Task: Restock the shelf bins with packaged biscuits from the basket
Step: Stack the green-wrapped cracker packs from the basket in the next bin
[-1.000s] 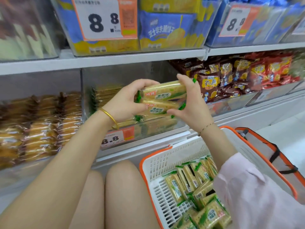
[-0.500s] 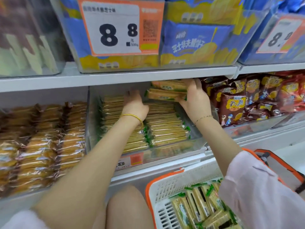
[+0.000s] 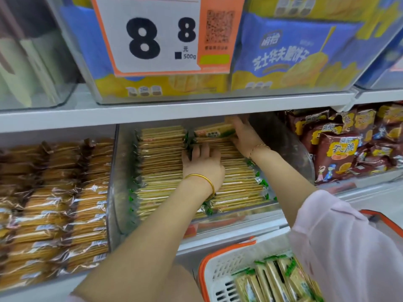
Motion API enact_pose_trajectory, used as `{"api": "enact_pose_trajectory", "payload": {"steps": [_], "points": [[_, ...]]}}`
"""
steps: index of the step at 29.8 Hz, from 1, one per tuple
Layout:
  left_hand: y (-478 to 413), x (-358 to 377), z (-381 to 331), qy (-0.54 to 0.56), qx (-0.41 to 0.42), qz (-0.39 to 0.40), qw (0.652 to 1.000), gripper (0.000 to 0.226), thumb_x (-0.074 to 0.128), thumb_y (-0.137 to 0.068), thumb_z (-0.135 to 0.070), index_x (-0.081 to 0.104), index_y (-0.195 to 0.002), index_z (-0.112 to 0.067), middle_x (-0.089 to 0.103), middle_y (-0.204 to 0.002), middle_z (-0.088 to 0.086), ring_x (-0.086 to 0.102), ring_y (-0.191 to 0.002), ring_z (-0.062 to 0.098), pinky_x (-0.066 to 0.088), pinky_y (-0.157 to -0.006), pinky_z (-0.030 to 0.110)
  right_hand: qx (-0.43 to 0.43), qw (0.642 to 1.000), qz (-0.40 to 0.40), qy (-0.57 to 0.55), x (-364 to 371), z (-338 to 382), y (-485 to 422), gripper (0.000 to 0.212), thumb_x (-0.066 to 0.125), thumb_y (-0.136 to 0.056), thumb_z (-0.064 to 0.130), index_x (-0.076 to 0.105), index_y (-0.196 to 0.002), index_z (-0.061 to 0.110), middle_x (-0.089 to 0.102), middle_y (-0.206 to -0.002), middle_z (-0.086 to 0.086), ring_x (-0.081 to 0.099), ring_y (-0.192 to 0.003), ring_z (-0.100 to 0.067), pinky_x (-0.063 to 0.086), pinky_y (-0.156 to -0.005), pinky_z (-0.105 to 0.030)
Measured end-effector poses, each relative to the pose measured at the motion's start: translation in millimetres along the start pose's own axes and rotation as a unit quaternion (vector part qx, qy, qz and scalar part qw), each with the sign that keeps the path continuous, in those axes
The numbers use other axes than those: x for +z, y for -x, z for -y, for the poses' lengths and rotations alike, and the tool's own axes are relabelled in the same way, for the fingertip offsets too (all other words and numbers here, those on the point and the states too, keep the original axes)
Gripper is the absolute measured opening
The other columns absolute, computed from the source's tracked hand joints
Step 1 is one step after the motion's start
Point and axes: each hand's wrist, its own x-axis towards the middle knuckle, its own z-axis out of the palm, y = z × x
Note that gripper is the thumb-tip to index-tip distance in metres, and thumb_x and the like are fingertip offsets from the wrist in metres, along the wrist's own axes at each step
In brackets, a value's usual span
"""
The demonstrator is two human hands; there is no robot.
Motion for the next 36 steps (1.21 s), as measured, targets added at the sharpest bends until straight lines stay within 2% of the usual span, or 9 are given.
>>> {"api": "enact_pose_trajectory", "payload": {"steps": [4, 8, 15, 20, 24, 26, 30, 33, 36], "points": [[1, 3, -1, -0.009, 0.001, -0.023, 1.000, 0.050, 0.032, -0.095, -0.026, 0.025, -0.144, -0.021, 0.017, -0.153, 0.009, 0.010, -0.142, 0.028, 0.007, -0.113, 0.057, 0.043, 0.996, 0.021, -0.081, 4, 4, -9, 0.040, 0.044, -0.096, 0.015, 0.044, -0.135, 0.019, 0.034, -0.142, -0.011, 0.039, -0.126, -0.026, 0.027, -0.097, -0.021], [2, 4, 0, -0.004, 0.004, -0.025, 1.000, 0.051, 0.032, -0.095, -0.027, 0.024, -0.146, -0.023, 0.016, -0.154, 0.007, 0.009, -0.142, 0.027, 0.007, -0.114, 0.057, 0.067, 0.997, 0.024, -0.027, 17, 0, -15, 0.032, 0.036, -0.101, 0.022, 0.057, -0.124, 0.015, 0.048, -0.134, -0.011, 0.047, -0.120, -0.026, 0.034, -0.099, -0.027], [2, 0, 1, -0.001, 0.006, -0.001, 1.000, 0.053, 0.030, -0.096, -0.028, 0.018, -0.148, -0.025, 0.011, -0.157, 0.006, 0.005, -0.145, 0.025, 0.003, -0.115, 0.056, 0.057, 0.997, 0.046, 0.024, 9, 8, -3, 0.039, 0.031, -0.101, 0.013, 0.038, -0.140, 0.015, 0.048, -0.137, -0.013, 0.048, -0.122, -0.028, 0.039, -0.100, -0.032], [31, -18, -15, -0.026, 0.020, -0.030, 0.999, 0.043, 0.037, -0.093, -0.024, 0.039, -0.136, -0.018, 0.035, -0.143, 0.009, 0.024, -0.136, 0.028, 0.019, -0.110, 0.053, 0.035, 0.999, -0.041, -0.005, -20, 23, 38, 0.045, 0.035, -0.096, 0.001, 0.042, -0.139, 0.012, 0.044, -0.142, -0.011, 0.042, -0.129, -0.027, 0.031, -0.105, -0.026], [85, -27, -43, 0.028, 0.101, -0.202, 0.974, 0.032, 0.040, -0.083, -0.019, 0.060, -0.108, -0.018, 0.058, -0.114, 0.002, 0.050, -0.105, 0.030, 0.036, -0.083, 0.040, -0.037, 0.972, -0.180, -0.145, -45, 24, 148, 0.035, 0.045, -0.092, 0.003, 0.058, -0.122, 0.012, 0.058, -0.120, -0.003, 0.054, -0.112, -0.010, 0.036, -0.096, -0.011], [117, -17, -56, 0.099, 0.190, -0.253, 0.943, 0.037, 0.036, -0.075, -0.020, 0.063, -0.098, -0.016, 0.064, -0.103, 0.002, 0.055, -0.092, 0.030, 0.042, -0.074, 0.038, -0.002, 0.941, -0.233, -0.247, -46, 15, 210, 0.030, 0.043, -0.092, 0.006, 0.061, -0.113, 0.020, 0.062, -0.110, 0.001, 0.059, -0.104, -0.008, 0.046, -0.090, -0.018], [166, 40, -76, 0.159, 0.312, -0.086, 0.933, 0.034, 0.038, -0.080, -0.012, 0.063, -0.102, -0.010, 0.063, -0.104, 0.007, 0.054, -0.096, 0.029, 0.045, -0.079, 0.039, 0.197, 0.919, -0.190, -0.285, 1, -38, 298, 0.035, 0.039, -0.095, -0.002, 0.060, -0.096, 0.027, 0.065, -0.096, 0.000, 0.064, -0.080, -0.013, 0.053, -0.073, -0.030], [174, 100, -71, 0.158, 0.296, 0.095, 0.937, 0.035, 0.039, -0.091, -0.007, 0.058, -0.120, -0.012, 0.056, -0.122, 0.008, 0.047, -0.115, 0.028, 0.040, -0.095, 0.041, 0.342, 0.921, -0.069, -0.174, 48, -82, 350, 0.029, 0.040, -0.093, -0.003, 0.063, -0.105, 0.011, 0.065, -0.109, -0.013, 0.062, -0.086, -0.020, 0.052, -0.076, -0.030], [177, 136, -59, 0.146, 0.238, 0.195, 0.940, 0.038, 0.037, -0.093, -0.003, 0.057, -0.124, -0.012, 0.052, -0.129, 0.008, 0.044, -0.123, 0.025, 0.036, -0.101, 0.035, 0.401, 0.912, 0.080, -0.034, 81, -107, 384, 0.037, 0.037, -0.094, -0.002, 0.060, -0.118, 0.014, 0.063, -0.117, -0.011, 0.062, -0.091, -0.026, 0.053, -0.074, -0.035]]}}
